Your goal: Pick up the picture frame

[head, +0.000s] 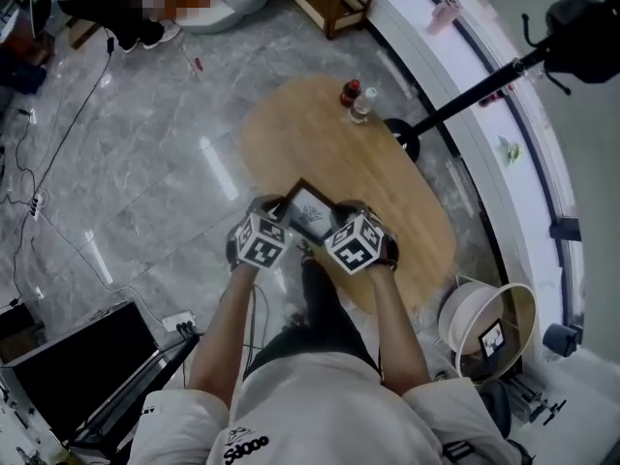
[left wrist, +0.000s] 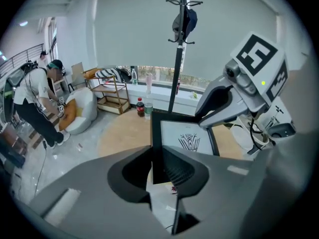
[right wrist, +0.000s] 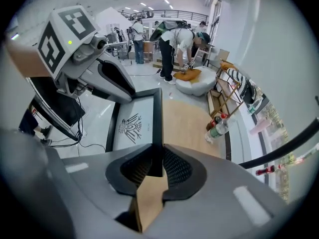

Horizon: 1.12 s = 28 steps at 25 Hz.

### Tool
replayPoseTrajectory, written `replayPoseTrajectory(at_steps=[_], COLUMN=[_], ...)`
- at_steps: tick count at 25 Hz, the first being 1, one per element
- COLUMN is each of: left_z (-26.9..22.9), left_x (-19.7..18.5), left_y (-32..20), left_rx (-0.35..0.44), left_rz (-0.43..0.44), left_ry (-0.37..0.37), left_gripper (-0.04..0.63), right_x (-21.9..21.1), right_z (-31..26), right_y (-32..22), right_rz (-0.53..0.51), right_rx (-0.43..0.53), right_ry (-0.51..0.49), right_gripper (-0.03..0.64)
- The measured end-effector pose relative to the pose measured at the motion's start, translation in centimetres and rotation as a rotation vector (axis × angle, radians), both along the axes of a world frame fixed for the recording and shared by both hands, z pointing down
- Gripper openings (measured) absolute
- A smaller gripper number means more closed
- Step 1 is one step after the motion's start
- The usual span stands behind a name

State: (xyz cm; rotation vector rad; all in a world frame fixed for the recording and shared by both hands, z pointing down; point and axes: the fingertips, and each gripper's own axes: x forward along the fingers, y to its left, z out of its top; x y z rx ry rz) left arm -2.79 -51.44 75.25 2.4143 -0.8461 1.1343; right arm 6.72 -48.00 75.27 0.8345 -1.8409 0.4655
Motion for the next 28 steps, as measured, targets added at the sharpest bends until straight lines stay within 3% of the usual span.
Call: replayPoseTrajectory(at_steps=[8,28], left_z=[-9.2,-27.1], left_x=[-2.0,-7.1], left_y=[2.1,12.9], left_rx=[0.169,0.498], left_rz=[-0.045,-0.128], left_ry=[0.032,0.085], left_gripper=[0.077,0.075], right_x=[-1.8,-6.6], right_z=[-9.2,-27.0], right_y=[1.7,11.8], right_rz=[-0.061,-0.146], right_rx=[0.172,0.453], right_ry=[0.022,0.008], right_gripper=[0.074,0.074])
